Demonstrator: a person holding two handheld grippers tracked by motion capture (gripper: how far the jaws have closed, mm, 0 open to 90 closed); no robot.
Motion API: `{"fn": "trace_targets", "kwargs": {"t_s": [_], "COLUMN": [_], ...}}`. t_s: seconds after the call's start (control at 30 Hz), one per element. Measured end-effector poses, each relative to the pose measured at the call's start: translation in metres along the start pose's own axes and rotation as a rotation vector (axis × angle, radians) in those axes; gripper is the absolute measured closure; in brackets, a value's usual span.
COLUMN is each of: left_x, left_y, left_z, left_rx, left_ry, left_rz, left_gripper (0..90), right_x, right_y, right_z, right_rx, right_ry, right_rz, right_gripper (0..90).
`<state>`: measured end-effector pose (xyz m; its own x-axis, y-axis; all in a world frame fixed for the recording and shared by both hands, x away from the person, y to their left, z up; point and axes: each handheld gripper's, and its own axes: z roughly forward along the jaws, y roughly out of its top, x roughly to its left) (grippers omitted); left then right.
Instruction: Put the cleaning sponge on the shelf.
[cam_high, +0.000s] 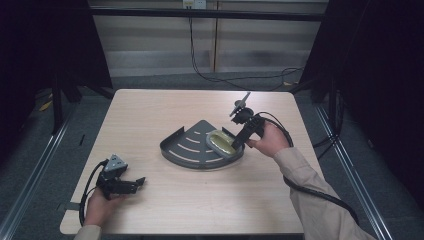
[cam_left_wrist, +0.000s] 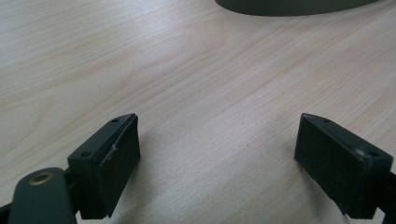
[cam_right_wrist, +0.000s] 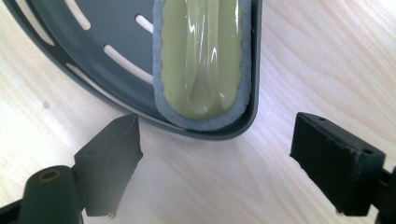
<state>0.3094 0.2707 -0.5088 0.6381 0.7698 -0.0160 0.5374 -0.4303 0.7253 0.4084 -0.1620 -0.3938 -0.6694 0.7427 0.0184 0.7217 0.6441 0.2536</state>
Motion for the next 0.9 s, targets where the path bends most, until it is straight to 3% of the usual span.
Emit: {"fn": "trace_targets", "kwargs": {"t_s": [0.27, 0.9], "left_x": [0.001, 0.0], "left_y": [0.0, 0.0], "left_z": [0.0, 0.0], "left_rx": [0.005, 0.005], "left_ry": [0.0, 0.0], "left_rz": [0.007, 0.007], "left_gripper": [13.6, 13.6], "right_x": [0.0, 0.008], "right_y": [-0.015, -0.047], "right_z": [-0.006, -0.002], "right_rx": [-0.009, -0.021], "right_ry": [0.019, 0.003], "right_rz": [-0.016, -0.078], "right_gripper": [15.8, 16.1]}}
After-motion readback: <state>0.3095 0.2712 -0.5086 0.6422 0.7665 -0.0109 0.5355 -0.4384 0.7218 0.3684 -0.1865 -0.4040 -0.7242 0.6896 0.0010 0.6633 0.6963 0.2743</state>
